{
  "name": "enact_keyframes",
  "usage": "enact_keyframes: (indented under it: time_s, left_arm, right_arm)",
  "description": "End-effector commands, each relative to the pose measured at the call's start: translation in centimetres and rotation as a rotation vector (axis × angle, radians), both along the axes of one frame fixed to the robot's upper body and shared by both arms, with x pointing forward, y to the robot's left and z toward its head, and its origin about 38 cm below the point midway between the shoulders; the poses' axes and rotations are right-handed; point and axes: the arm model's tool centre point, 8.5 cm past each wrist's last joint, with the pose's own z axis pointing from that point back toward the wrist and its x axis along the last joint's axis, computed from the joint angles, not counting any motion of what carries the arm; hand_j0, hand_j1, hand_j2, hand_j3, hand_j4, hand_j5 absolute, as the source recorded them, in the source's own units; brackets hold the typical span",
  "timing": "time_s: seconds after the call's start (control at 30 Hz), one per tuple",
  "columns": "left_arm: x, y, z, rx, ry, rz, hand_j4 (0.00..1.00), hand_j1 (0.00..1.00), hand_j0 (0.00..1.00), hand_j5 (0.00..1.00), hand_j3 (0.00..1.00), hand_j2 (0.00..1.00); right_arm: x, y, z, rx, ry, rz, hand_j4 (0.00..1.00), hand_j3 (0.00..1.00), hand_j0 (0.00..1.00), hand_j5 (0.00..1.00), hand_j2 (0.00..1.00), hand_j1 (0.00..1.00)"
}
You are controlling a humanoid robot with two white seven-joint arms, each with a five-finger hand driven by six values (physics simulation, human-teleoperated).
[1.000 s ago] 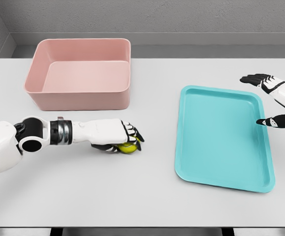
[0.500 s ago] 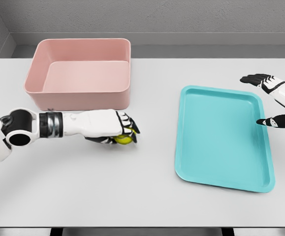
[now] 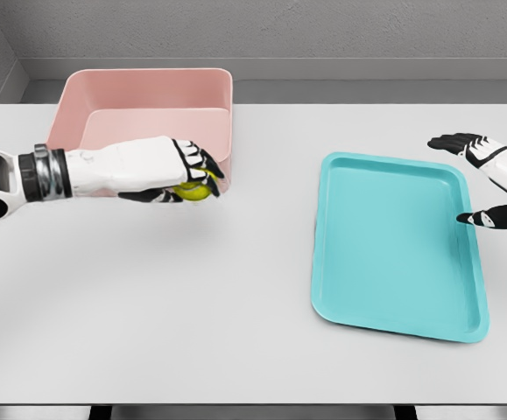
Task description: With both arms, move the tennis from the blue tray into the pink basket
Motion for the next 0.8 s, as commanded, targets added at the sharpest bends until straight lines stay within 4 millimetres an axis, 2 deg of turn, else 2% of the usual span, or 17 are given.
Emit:
enact_keyframes:
  time_s: [0.0, 0.23, 0.33, 0.37, 0.4, 0.47, 0.53, 0.57, 0.6, 0.7, 0.77]
  left_arm:
    - [0.5, 0.9, 0.1, -0.017, 0.017, 0.031, 0.62, 0.62, 0.62, 0.62, 0.62, 0.62]
    - [2.3, 2.5, 1.1, -0.019, 0.003, 0.097, 0.62, 0.62, 0.62, 0.62, 0.62, 0.62]
    - [3.6, 4.5, 1.7, -0.038, -0.001, 0.165, 0.62, 0.62, 0.62, 0.62, 0.62, 0.62]
    - [3.6, 4.5, 1.7, -0.038, -0.001, 0.165, 0.62, 0.62, 0.62, 0.62, 0.62, 0.62]
    - [5.3, 7.6, 2.6, -0.057, -0.013, 0.272, 0.63, 0.63, 0.63, 0.63, 0.63, 0.63]
    - [6.5, 9.4, 3.5, -0.061, -0.021, 0.333, 0.63, 0.63, 0.63, 0.63, 0.63, 0.63]
    - [7.1, 10.3, 4.0, -0.073, -0.031, 0.366, 0.70, 0.70, 0.70, 0.70, 0.70, 0.70]
    - [7.4, 10.3, 4.2, -0.081, -0.035, 0.372, 0.88, 0.88, 0.88, 0.88, 0.88, 0.88]
    - [7.3, 9.9, 4.3, -0.087, -0.038, 0.361, 1.00, 1.00, 1.00, 1.00, 1.00, 1.00]
    - [7.2, 9.2, 4.0, -0.090, -0.033, 0.344, 1.00, 1.00, 1.00, 1.00, 1.00, 1.00]
    - [6.5, 7.8, 4.3, -0.096, -0.045, 0.298, 1.00, 1.00, 1.00, 1.00, 1.00, 1.00]
  right_arm:
    - [0.0, 0.0, 0.1, 0.008, 0.000, 0.000, 1.00, 1.00, 1.00, 1.00, 1.00, 1.00]
    - [0.0, 0.0, 0.1, 0.007, -0.002, 0.002, 1.00, 1.00, 1.00, 1.00, 1.00, 1.00]
    - [0.0, 0.1, 0.2, 0.008, -0.004, 0.004, 1.00, 1.00, 1.00, 1.00, 1.00, 1.00]
    - [0.0, 0.1, 0.2, 0.008, -0.004, 0.004, 1.00, 1.00, 1.00, 1.00, 1.00, 1.00]
    - [0.0, 0.1, 0.2, 0.007, -0.003, 0.003, 1.00, 1.00, 1.00, 1.00, 1.00, 1.00]
    - [0.0, 0.0, 0.1, 0.007, -0.002, 0.002, 1.00, 1.00, 1.00, 1.00, 1.00, 1.00]
    - [0.0, 0.0, 0.1, 0.007, -0.002, 0.002, 1.00, 1.00, 1.00, 1.00, 1.00, 1.00]
    - [0.0, 0.0, 0.1, 0.007, -0.001, 0.001, 1.00, 1.00, 1.00, 1.00, 1.00, 1.00]
    - [0.0, 0.0, 0.1, 0.007, -0.001, 0.001, 1.00, 1.00, 1.00, 1.00, 1.00, 1.00]
    - [0.0, 0.0, 0.1, 0.008, 0.000, 0.000, 1.00, 1.00, 1.00, 1.00, 1.00, 1.00]
    - [0.0, -0.1, 0.0, 0.008, 0.001, -0.001, 1.00, 1.00, 1.00, 1.00, 1.00, 1.00]
